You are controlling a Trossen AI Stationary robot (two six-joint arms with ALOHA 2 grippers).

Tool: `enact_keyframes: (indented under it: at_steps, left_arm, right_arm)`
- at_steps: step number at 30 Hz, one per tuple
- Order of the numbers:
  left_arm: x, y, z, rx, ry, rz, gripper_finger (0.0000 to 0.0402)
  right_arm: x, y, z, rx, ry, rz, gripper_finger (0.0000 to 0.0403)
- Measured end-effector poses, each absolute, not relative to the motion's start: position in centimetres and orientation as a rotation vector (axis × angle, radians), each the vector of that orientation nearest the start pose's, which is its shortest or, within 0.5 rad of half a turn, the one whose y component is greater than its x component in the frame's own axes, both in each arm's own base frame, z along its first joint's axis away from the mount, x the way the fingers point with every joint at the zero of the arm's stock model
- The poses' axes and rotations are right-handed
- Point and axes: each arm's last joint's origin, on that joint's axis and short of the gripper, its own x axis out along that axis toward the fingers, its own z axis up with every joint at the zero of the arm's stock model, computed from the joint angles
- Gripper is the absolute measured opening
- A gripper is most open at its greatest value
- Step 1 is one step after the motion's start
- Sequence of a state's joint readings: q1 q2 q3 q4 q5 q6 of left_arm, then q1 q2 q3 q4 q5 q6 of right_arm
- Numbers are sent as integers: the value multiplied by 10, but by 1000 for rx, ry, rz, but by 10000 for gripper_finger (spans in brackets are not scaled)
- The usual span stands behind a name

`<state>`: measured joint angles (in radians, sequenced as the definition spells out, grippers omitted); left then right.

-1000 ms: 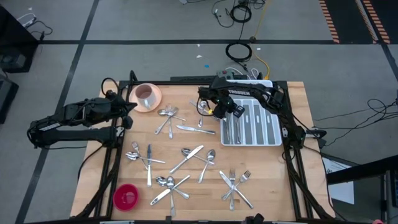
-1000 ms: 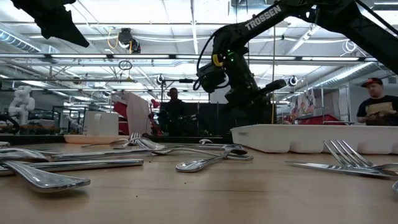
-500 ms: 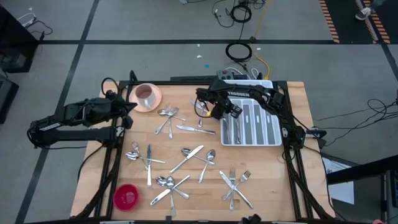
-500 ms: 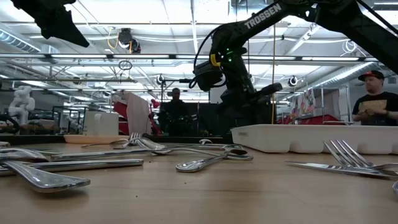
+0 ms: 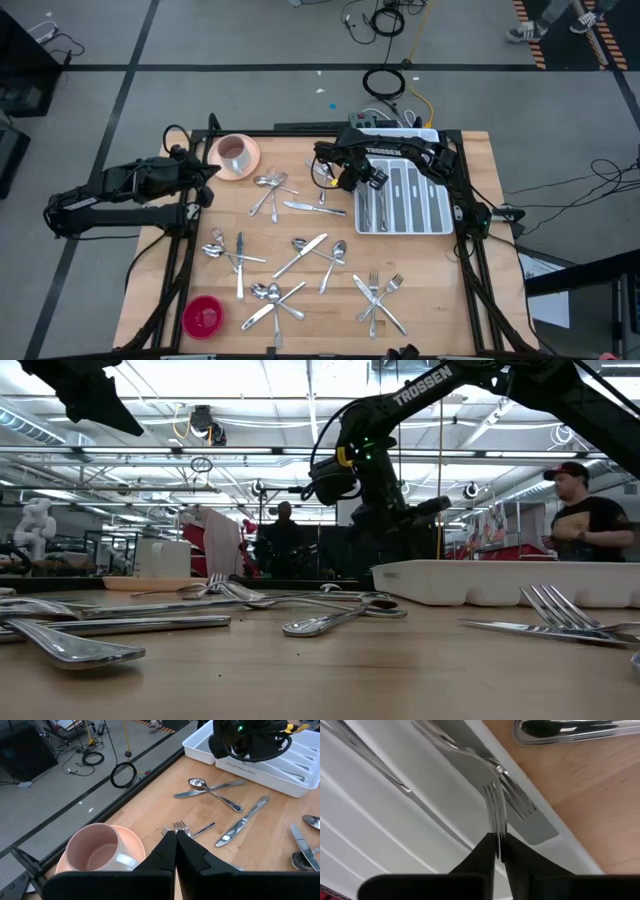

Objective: Sort silverware
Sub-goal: Put the silver fork into the white silverware tray, then put the silver spoon into the white silverware tray

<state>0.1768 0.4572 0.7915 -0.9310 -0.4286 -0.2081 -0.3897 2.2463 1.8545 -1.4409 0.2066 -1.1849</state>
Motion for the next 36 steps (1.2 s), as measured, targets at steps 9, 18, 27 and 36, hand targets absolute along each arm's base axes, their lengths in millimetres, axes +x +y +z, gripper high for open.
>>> enact_keyframes:
  at_steps: [9, 18, 27, 36]
  left_arm:
    - [69, 25, 304, -117, 538, 646, 7]
    - [70, 25, 305, -119, 525, 645, 7]
    - [81, 27, 325, -200, 273, 641, 7]
    - [128, 32, 305, -153, 528, 527, 7]
  right_arm:
    - [379, -162, 178, -632, 1796, 664, 69]
    - [386, -173, 196, -711, 1924, 227, 77]
    - [394, -173, 302, -377, 1619, -261, 75]
    - [336, -135, 399, -80, 1265, -280, 78]
